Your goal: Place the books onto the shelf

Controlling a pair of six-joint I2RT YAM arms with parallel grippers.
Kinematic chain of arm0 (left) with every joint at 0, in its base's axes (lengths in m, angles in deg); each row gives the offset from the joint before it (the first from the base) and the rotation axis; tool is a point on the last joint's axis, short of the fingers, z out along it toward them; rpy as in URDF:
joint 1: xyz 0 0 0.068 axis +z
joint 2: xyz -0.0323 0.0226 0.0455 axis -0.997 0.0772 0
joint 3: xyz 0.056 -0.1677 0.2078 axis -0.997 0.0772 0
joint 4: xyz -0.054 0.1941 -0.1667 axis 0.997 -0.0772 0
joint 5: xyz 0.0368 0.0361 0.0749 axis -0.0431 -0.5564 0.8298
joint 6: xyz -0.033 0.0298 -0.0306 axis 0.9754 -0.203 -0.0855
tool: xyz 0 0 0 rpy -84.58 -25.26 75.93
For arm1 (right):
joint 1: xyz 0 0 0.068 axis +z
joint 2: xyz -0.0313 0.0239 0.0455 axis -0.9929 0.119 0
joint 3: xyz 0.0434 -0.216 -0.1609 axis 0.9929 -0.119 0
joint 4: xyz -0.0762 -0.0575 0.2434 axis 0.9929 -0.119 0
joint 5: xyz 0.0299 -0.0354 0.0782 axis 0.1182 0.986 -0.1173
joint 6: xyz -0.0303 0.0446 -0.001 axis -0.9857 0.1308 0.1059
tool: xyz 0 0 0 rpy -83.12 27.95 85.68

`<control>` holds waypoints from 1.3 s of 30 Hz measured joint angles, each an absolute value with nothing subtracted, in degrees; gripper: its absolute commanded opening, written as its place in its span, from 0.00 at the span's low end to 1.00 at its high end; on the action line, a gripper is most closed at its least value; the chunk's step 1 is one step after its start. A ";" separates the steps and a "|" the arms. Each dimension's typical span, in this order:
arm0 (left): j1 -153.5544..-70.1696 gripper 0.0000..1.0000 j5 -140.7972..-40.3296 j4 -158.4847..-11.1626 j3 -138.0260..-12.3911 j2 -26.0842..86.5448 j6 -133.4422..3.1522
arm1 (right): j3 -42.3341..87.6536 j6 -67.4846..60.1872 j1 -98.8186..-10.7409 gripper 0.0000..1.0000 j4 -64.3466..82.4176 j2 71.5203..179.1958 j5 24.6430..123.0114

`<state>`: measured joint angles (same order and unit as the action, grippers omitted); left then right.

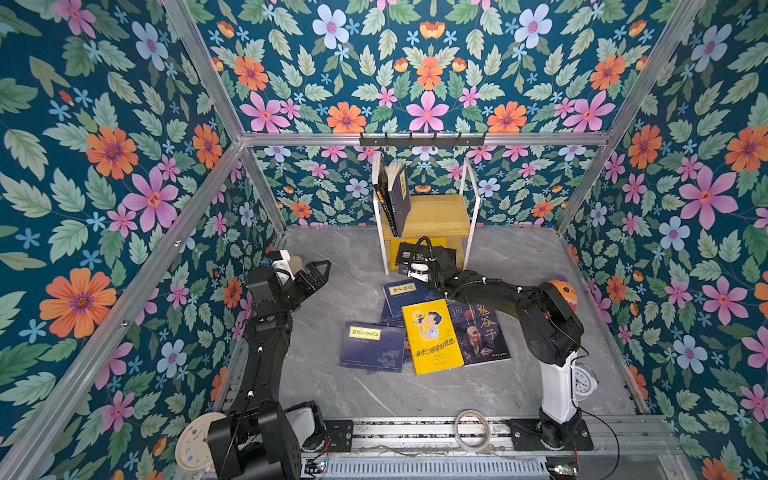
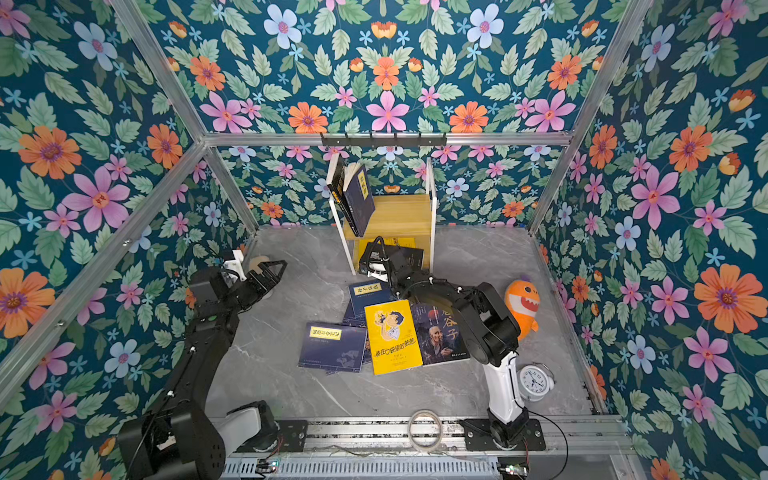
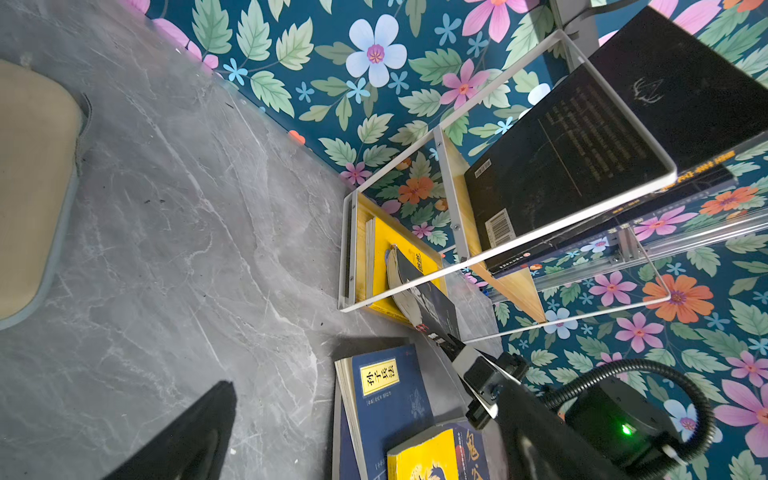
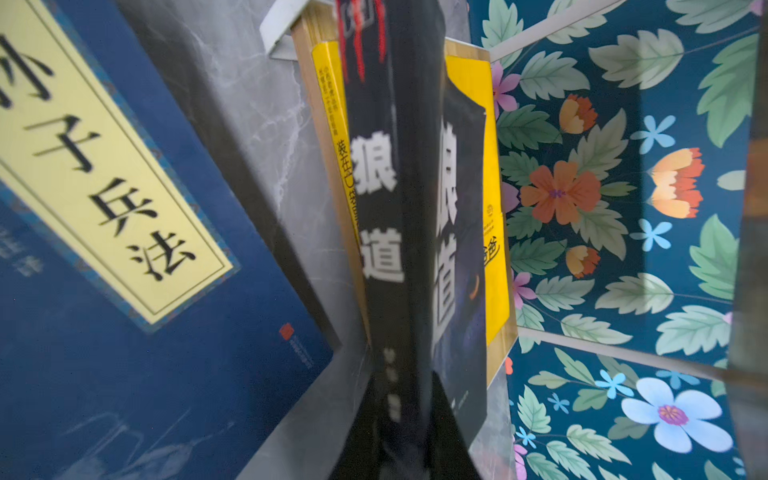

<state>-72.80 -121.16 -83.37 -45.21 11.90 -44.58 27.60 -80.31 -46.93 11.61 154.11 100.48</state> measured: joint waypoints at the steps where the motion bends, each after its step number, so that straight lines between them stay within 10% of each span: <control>1: -72.95 1.00 -121.09 -83.39 -45.21 11.94 -44.58 | 28.34 -80.85 -47.15 0.00 11.63 154.72 100.44; 39: -75.44 1.00 -121.20 -83.42 -44.79 11.90 -44.58 | 34.35 -88.94 -50.39 0.00 14.80 160.47 91.82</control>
